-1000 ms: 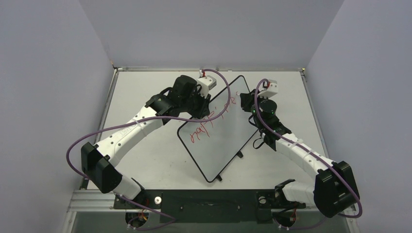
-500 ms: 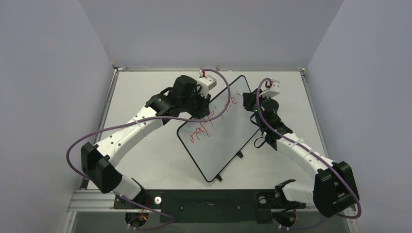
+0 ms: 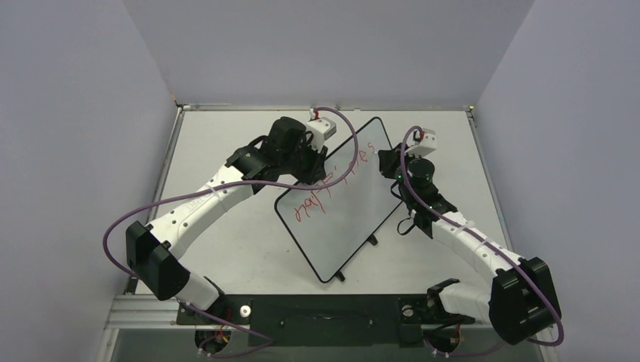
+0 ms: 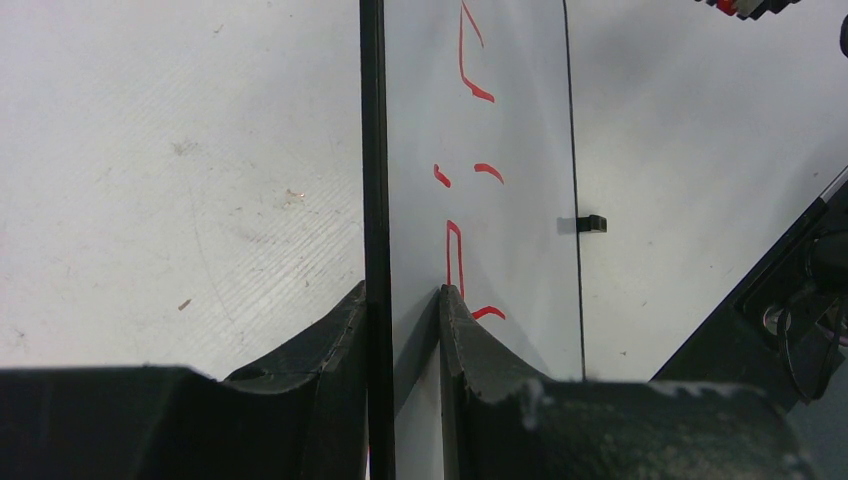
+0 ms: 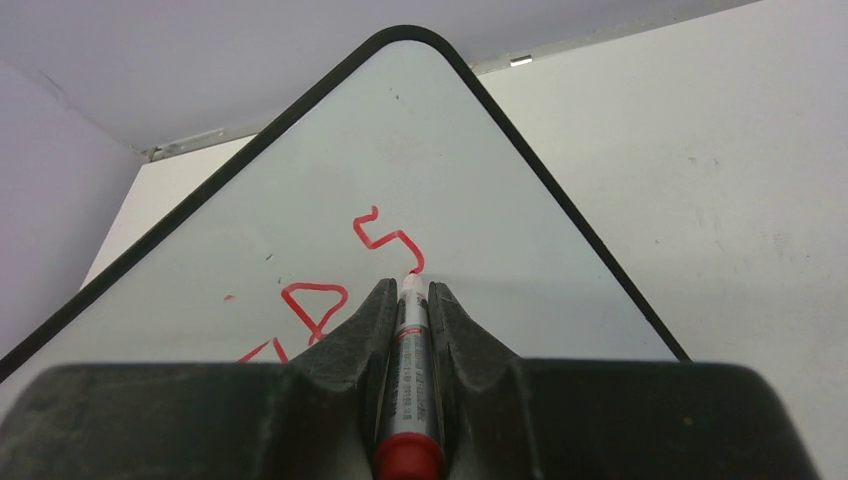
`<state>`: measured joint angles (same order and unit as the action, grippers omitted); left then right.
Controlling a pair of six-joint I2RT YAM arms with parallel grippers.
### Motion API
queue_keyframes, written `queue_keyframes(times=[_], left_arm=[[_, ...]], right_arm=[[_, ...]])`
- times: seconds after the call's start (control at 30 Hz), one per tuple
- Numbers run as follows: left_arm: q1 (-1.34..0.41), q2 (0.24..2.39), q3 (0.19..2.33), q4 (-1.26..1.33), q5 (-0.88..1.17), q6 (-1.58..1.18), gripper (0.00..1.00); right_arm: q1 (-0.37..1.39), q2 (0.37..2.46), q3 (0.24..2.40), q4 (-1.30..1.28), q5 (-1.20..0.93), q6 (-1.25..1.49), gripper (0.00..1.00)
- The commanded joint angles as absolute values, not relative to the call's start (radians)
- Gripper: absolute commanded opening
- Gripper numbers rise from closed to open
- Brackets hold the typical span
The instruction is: Write a sentence on the whiteboard
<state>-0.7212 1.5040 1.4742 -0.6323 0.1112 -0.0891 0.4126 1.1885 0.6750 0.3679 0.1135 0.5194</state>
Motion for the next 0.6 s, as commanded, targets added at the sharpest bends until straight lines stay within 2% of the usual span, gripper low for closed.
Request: queue_keyframes(times=[0.0, 0.23, 0.37, 0.57], left_arm=[[-0.718, 1.485, 1.480, -0.623, -0.025, 0.048, 0.00], [-0.716, 1.489, 1.480, -0.624, -0.024, 0.048, 0.00], [-0.718, 1.489, 1.480, -0.625, -0.024, 0.048, 0.00], [-0.717, 1.485, 1.480, -0.624, -0.023, 0.048, 0.00]], right_arm=[[0.411, 1.116, 0.671, 0.355, 0.054, 0.545, 0.00], [0.411, 0.989, 0.665, 0.327, -0.005, 0.563, 0.00], [0.409, 0.932, 0.665, 0.299, 0.082, 0.558, 0.00], [0.399, 0.982, 0.692, 0.304, 0.154, 0.550, 0.00]])
